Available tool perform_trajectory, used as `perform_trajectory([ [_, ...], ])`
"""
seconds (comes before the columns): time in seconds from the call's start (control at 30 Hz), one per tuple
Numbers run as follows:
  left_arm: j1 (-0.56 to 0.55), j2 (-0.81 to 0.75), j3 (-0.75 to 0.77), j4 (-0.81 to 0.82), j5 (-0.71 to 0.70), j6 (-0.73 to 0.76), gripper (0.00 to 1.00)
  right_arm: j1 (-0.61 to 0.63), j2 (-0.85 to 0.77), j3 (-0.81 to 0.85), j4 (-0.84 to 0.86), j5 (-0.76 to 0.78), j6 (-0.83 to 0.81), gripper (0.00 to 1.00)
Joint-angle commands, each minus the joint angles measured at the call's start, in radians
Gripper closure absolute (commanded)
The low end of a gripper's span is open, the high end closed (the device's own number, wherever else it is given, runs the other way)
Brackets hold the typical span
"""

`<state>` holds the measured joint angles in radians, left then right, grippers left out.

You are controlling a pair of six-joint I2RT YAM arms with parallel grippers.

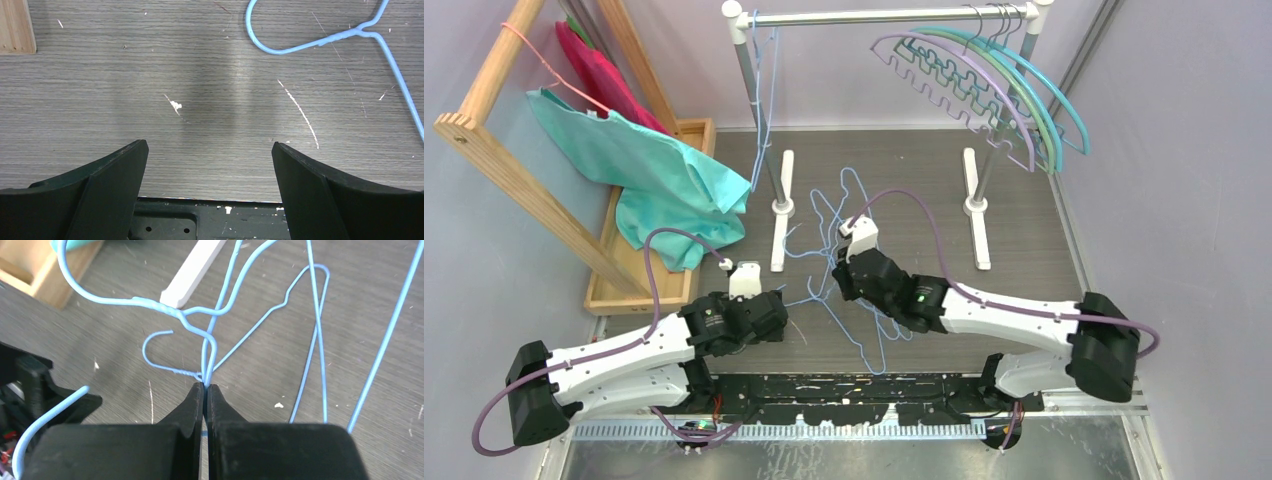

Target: Organize the hangers

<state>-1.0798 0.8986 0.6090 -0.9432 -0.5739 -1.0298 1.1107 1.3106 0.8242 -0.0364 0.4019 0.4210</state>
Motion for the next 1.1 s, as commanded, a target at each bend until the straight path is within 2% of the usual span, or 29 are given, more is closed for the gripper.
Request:
perform_trajectory([
  [0.0,0.003,-0.011,0.012,-0.003,-0.017,-0.010,0.02,-0.026,-0.087,-0.004,-0.001,0.054,0.000,0.99],
  [0.1,0.003,-0.011,0.012,-0.009,-0.015,-0.013,0.02,-0.042,-0.095,-0.020,0.025,-0.012,0.008,0.96],
  [0.27,0.001,-0.013,0.017,-0.017,-0.012,-0.017,0.02,-0.044,0.010,-0.031,0.046,-0.056,0.022,0.92],
  [0.33,0.002,-0.015,0.022,-0.026,-0.012,-0.018,0.02,-0.045,0.046,-0.042,0.070,-0.028,0.022,0.92],
  [0.4,0.002,-0.016,0.027,-0.037,-0.015,-0.019,0.02,-0.047,0.063,-0.046,0.085,-0.012,0.026,0.96],
  [0.63,0.001,-0.037,0.025,-0.051,-0.020,-0.022,0.02,-0.086,-0.054,-0.052,0.099,0.015,0.046,0.99],
  [0.7,0.003,-0.034,0.025,-0.048,-0.020,-0.018,0.02,-0.145,-0.112,-0.053,0.108,-0.065,0.076,0.99],
  [0.8,0.002,-0.015,0.037,-0.049,-0.021,-0.012,0.02,-0.305,-0.185,-0.049,0.186,-0.354,0.161,0.99],
  [0.87,0.001,0.001,0.047,-0.052,-0.026,-0.009,0.02,-0.371,-0.189,0.002,0.227,-0.492,0.202,0.99],
  [1.07,0.001,0.037,0.058,-0.027,-0.030,0.003,0.02,-0.396,-0.067,0.282,0.256,-0.684,0.219,0.99],
])
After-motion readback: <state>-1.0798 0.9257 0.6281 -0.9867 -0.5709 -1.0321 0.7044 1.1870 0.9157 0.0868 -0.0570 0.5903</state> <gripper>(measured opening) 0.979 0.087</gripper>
